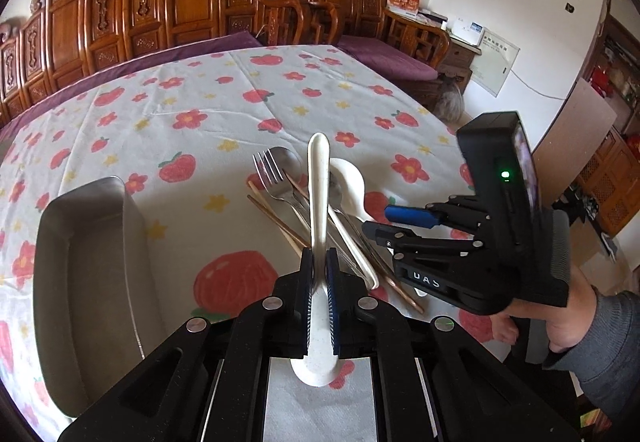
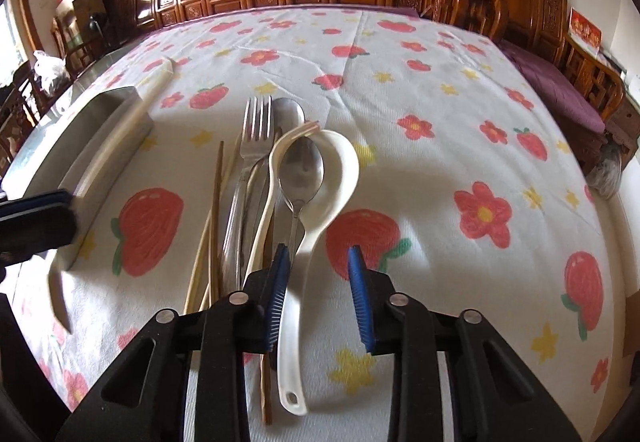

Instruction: Organize utensils

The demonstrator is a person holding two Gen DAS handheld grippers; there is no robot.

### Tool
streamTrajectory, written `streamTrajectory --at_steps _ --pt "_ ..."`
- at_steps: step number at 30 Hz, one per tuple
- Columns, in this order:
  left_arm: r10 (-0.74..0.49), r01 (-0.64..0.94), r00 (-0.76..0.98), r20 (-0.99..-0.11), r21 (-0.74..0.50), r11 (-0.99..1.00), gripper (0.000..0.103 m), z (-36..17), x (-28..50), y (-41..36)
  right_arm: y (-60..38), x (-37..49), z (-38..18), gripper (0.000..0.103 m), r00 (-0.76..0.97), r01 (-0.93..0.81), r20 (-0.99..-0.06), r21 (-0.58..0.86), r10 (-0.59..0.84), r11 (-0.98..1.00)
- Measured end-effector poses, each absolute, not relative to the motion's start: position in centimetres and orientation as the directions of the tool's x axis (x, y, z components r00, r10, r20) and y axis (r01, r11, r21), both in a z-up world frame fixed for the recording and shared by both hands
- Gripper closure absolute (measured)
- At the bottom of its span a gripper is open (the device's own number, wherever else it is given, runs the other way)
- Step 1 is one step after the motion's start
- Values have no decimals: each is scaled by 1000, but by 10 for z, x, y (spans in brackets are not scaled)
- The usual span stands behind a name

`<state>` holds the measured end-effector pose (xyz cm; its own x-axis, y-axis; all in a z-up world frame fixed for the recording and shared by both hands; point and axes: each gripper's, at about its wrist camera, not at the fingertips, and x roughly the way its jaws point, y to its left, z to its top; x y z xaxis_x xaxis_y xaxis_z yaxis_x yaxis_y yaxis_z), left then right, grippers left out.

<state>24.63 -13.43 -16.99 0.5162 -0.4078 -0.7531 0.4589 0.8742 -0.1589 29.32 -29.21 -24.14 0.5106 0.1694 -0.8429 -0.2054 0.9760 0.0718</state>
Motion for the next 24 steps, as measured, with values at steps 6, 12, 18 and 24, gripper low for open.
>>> streamTrajectory --at_steps 6,12,18,24 --pt "-412 453 521 -748 -167 876 97 -165 246 -127 -294 297 -247 93 497 -193 -850 89 175 977" --pt "-398 433 543 -740 -159 887 97 -159 246 -118 -301 293 -232 98 551 -159 -830 -5 85 987" --pt "-380 410 561 -735 -152 899 97 -150 246 -108 -310 291 -213 98 592 -142 -804 -39 54 989" --pt "-358 381 586 -727 -144 914 97 -136 247 -92 -299 279 -187 98 628 -179 -769 2 115 984"
